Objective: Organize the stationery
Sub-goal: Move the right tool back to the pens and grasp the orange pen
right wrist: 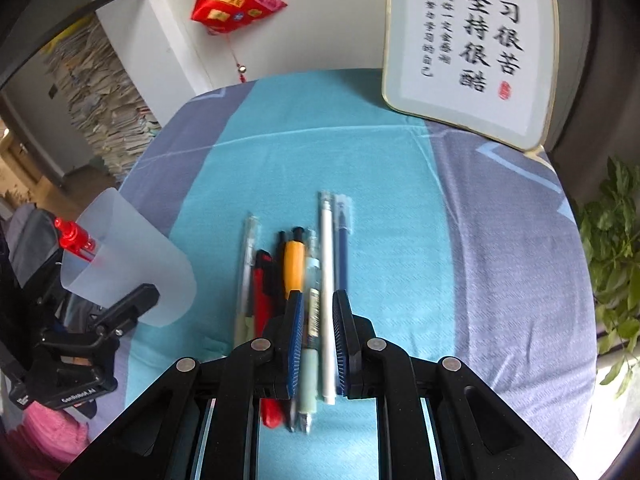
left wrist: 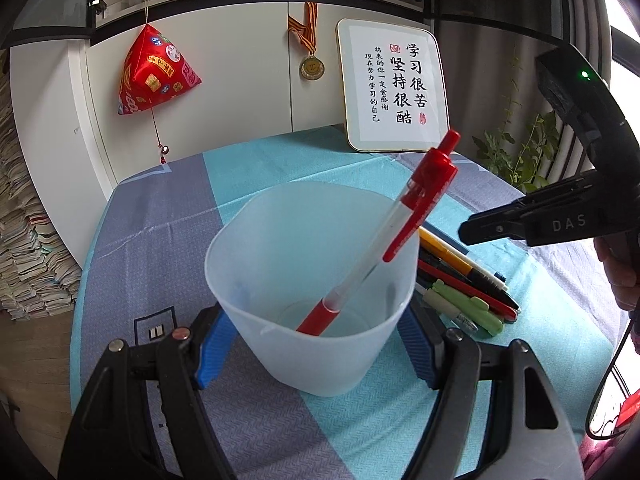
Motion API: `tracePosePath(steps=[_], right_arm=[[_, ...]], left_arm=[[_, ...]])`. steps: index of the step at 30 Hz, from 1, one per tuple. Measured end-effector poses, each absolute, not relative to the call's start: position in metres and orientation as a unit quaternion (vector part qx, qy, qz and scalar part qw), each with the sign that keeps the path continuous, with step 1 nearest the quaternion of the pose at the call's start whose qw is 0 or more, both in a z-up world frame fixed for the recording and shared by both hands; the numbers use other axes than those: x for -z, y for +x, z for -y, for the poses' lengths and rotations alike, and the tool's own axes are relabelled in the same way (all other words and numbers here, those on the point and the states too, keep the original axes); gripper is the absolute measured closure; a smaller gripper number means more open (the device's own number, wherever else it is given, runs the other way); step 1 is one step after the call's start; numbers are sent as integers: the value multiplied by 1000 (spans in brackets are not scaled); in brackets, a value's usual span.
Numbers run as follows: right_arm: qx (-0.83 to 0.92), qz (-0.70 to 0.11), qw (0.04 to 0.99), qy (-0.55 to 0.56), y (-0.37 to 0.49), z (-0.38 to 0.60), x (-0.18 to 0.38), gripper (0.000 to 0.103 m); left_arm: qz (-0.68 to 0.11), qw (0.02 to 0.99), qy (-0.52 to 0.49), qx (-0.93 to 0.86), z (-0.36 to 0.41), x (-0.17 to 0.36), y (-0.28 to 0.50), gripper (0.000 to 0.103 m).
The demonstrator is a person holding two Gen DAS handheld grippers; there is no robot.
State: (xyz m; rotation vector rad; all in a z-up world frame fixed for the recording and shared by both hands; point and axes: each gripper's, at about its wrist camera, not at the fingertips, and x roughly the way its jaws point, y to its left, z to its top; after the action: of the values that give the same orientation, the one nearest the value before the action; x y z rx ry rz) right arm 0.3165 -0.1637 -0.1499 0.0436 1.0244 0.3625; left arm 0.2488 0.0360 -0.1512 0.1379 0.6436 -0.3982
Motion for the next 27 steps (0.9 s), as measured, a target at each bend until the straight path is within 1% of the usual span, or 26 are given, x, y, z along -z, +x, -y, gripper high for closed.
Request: tracePosePath(steps=[12, 23, 24, 25, 27], right_arm=[[-181, -495, 850, -20, 343, 125, 158, 88], [-169, -506, 845, -43, 353, 121, 164, 88], [-168, -506, 844, -46, 353, 120, 163, 89], [-166, -509, 843, -46, 354, 119, 163, 95], [-170, -504, 846, -31, 351, 122, 158, 95]], left_arm=[[-314, 927, 68, 194, -36, 151, 248, 30], [-313, 927, 68, 194, -35, 151, 248, 30], [-313, 927, 68, 194, -36, 150, 248, 30], [-313, 927, 67, 194, -36, 150, 248, 30], [-314, 927, 66, 194, -36, 150, 248, 30]])
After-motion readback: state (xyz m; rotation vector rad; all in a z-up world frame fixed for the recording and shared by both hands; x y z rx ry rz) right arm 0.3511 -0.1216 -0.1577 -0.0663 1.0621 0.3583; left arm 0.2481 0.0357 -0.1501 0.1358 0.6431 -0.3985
